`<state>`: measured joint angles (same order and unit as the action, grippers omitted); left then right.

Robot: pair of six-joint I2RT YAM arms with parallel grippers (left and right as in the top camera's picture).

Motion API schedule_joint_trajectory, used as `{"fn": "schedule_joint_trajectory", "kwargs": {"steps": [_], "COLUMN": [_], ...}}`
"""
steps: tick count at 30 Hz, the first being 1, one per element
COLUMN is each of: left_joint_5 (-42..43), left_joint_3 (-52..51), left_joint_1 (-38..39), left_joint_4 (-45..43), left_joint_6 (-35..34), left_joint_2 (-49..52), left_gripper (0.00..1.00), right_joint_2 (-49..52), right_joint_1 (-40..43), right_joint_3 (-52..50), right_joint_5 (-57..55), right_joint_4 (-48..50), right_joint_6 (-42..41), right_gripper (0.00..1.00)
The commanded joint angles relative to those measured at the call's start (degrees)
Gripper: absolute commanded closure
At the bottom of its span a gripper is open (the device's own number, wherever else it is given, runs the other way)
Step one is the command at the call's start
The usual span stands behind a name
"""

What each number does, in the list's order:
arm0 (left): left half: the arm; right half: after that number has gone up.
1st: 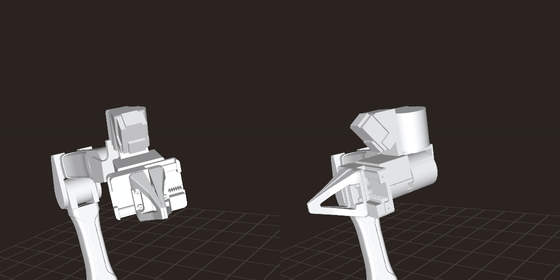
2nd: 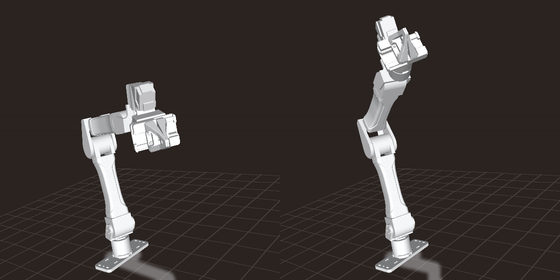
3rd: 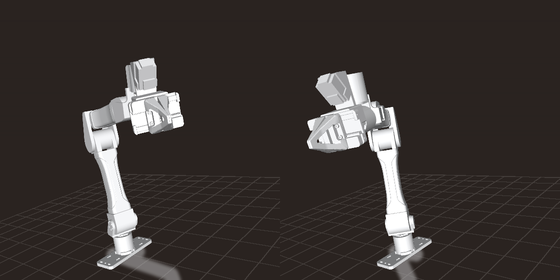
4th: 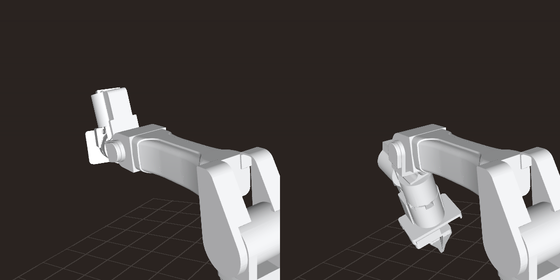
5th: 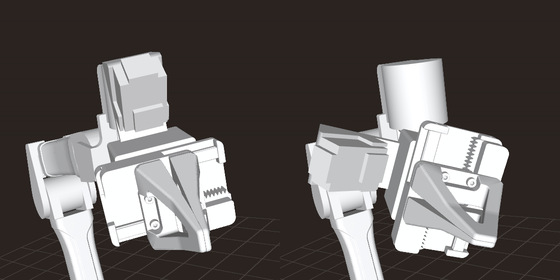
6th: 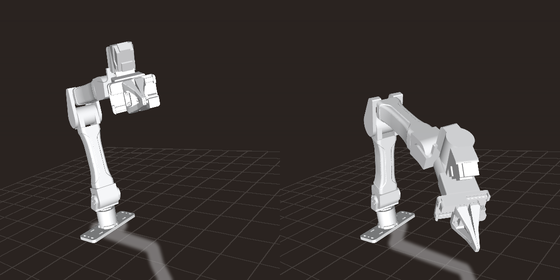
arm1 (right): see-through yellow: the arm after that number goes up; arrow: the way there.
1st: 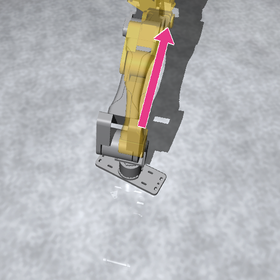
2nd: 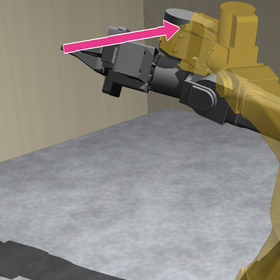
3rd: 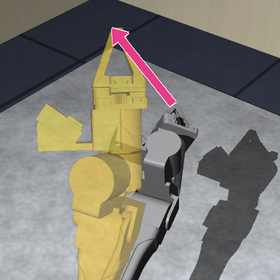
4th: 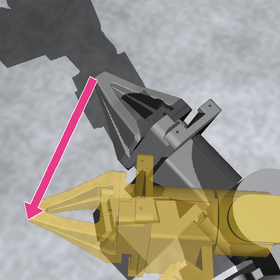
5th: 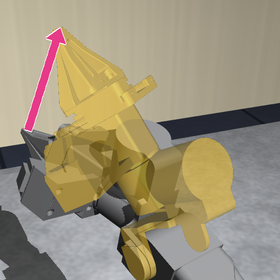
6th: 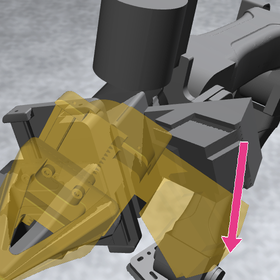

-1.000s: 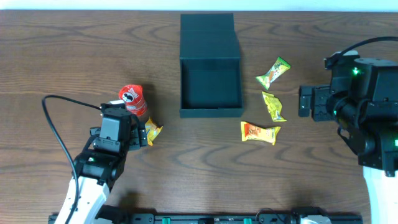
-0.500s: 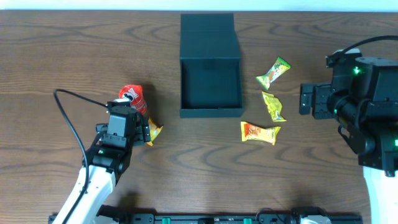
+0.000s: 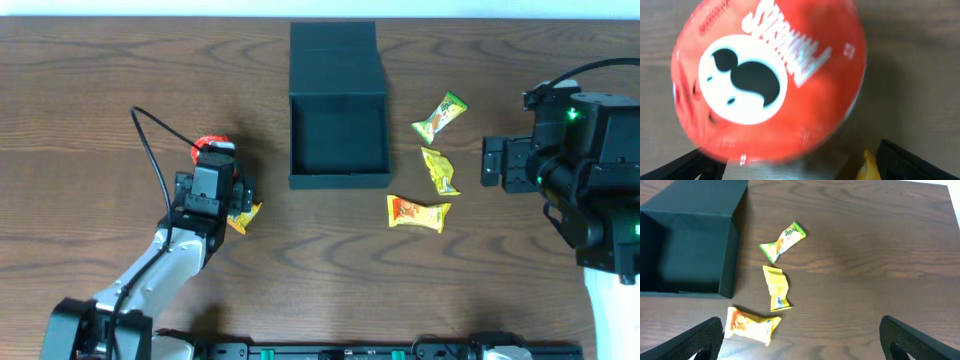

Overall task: Pack container
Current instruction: 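Grasp the red Pringles can with the left gripper and lift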

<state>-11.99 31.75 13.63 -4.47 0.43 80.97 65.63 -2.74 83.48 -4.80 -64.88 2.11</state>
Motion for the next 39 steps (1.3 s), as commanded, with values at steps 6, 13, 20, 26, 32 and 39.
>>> {"fn": "schedule_joint_trajectory", "kwargs": {"steps": [6,13,20,26,32,39], "left_joint_5": [0.0,0.0,5.2,6.1,7.1,7.6], "left_joint_3": [0.0,-3.9,-6.2,-7.4,-7.4,-7.4], "left_joint_1": [0.1,-2.7,-5.3,-6.7,-6.8,-6.8], "left_joint_4": [-3.4,-10.7,-16.7,-20.4,-24.6,-30.6], "left_joint_6": [-0.9,-2.6,-3.4,-3.2,-3.2,-3.1], "left_joint_2": [3.6,7.1,7.1,7.4,12.4,15.3], "left_gripper": [0.05,0.05,0.05,0.04,0.13,0.20], "right_joint_2": [-0.2,-0.2,-0.2,-0.2,-0.2,-0.2], "right_joint_1": [0.2,0.2,0.2,0.2,0.2,0.2], "right_joint_3": [0.7,0.7,0.7,0.7,0.7,0.7], "right_joint_5": [-0.9,-1.5,-2.6,-2.7,-2.7,-2.7], "right_joint_4": [-0.3,-0.1,0.8,2.4,3.8,3.1], "right_joint_6": [0.0,0.0,-0.5,-0.9,-1.9,-2.6], "right_gripper": [0.01,0.01,0.01,0.01,0.01,0.01]}}
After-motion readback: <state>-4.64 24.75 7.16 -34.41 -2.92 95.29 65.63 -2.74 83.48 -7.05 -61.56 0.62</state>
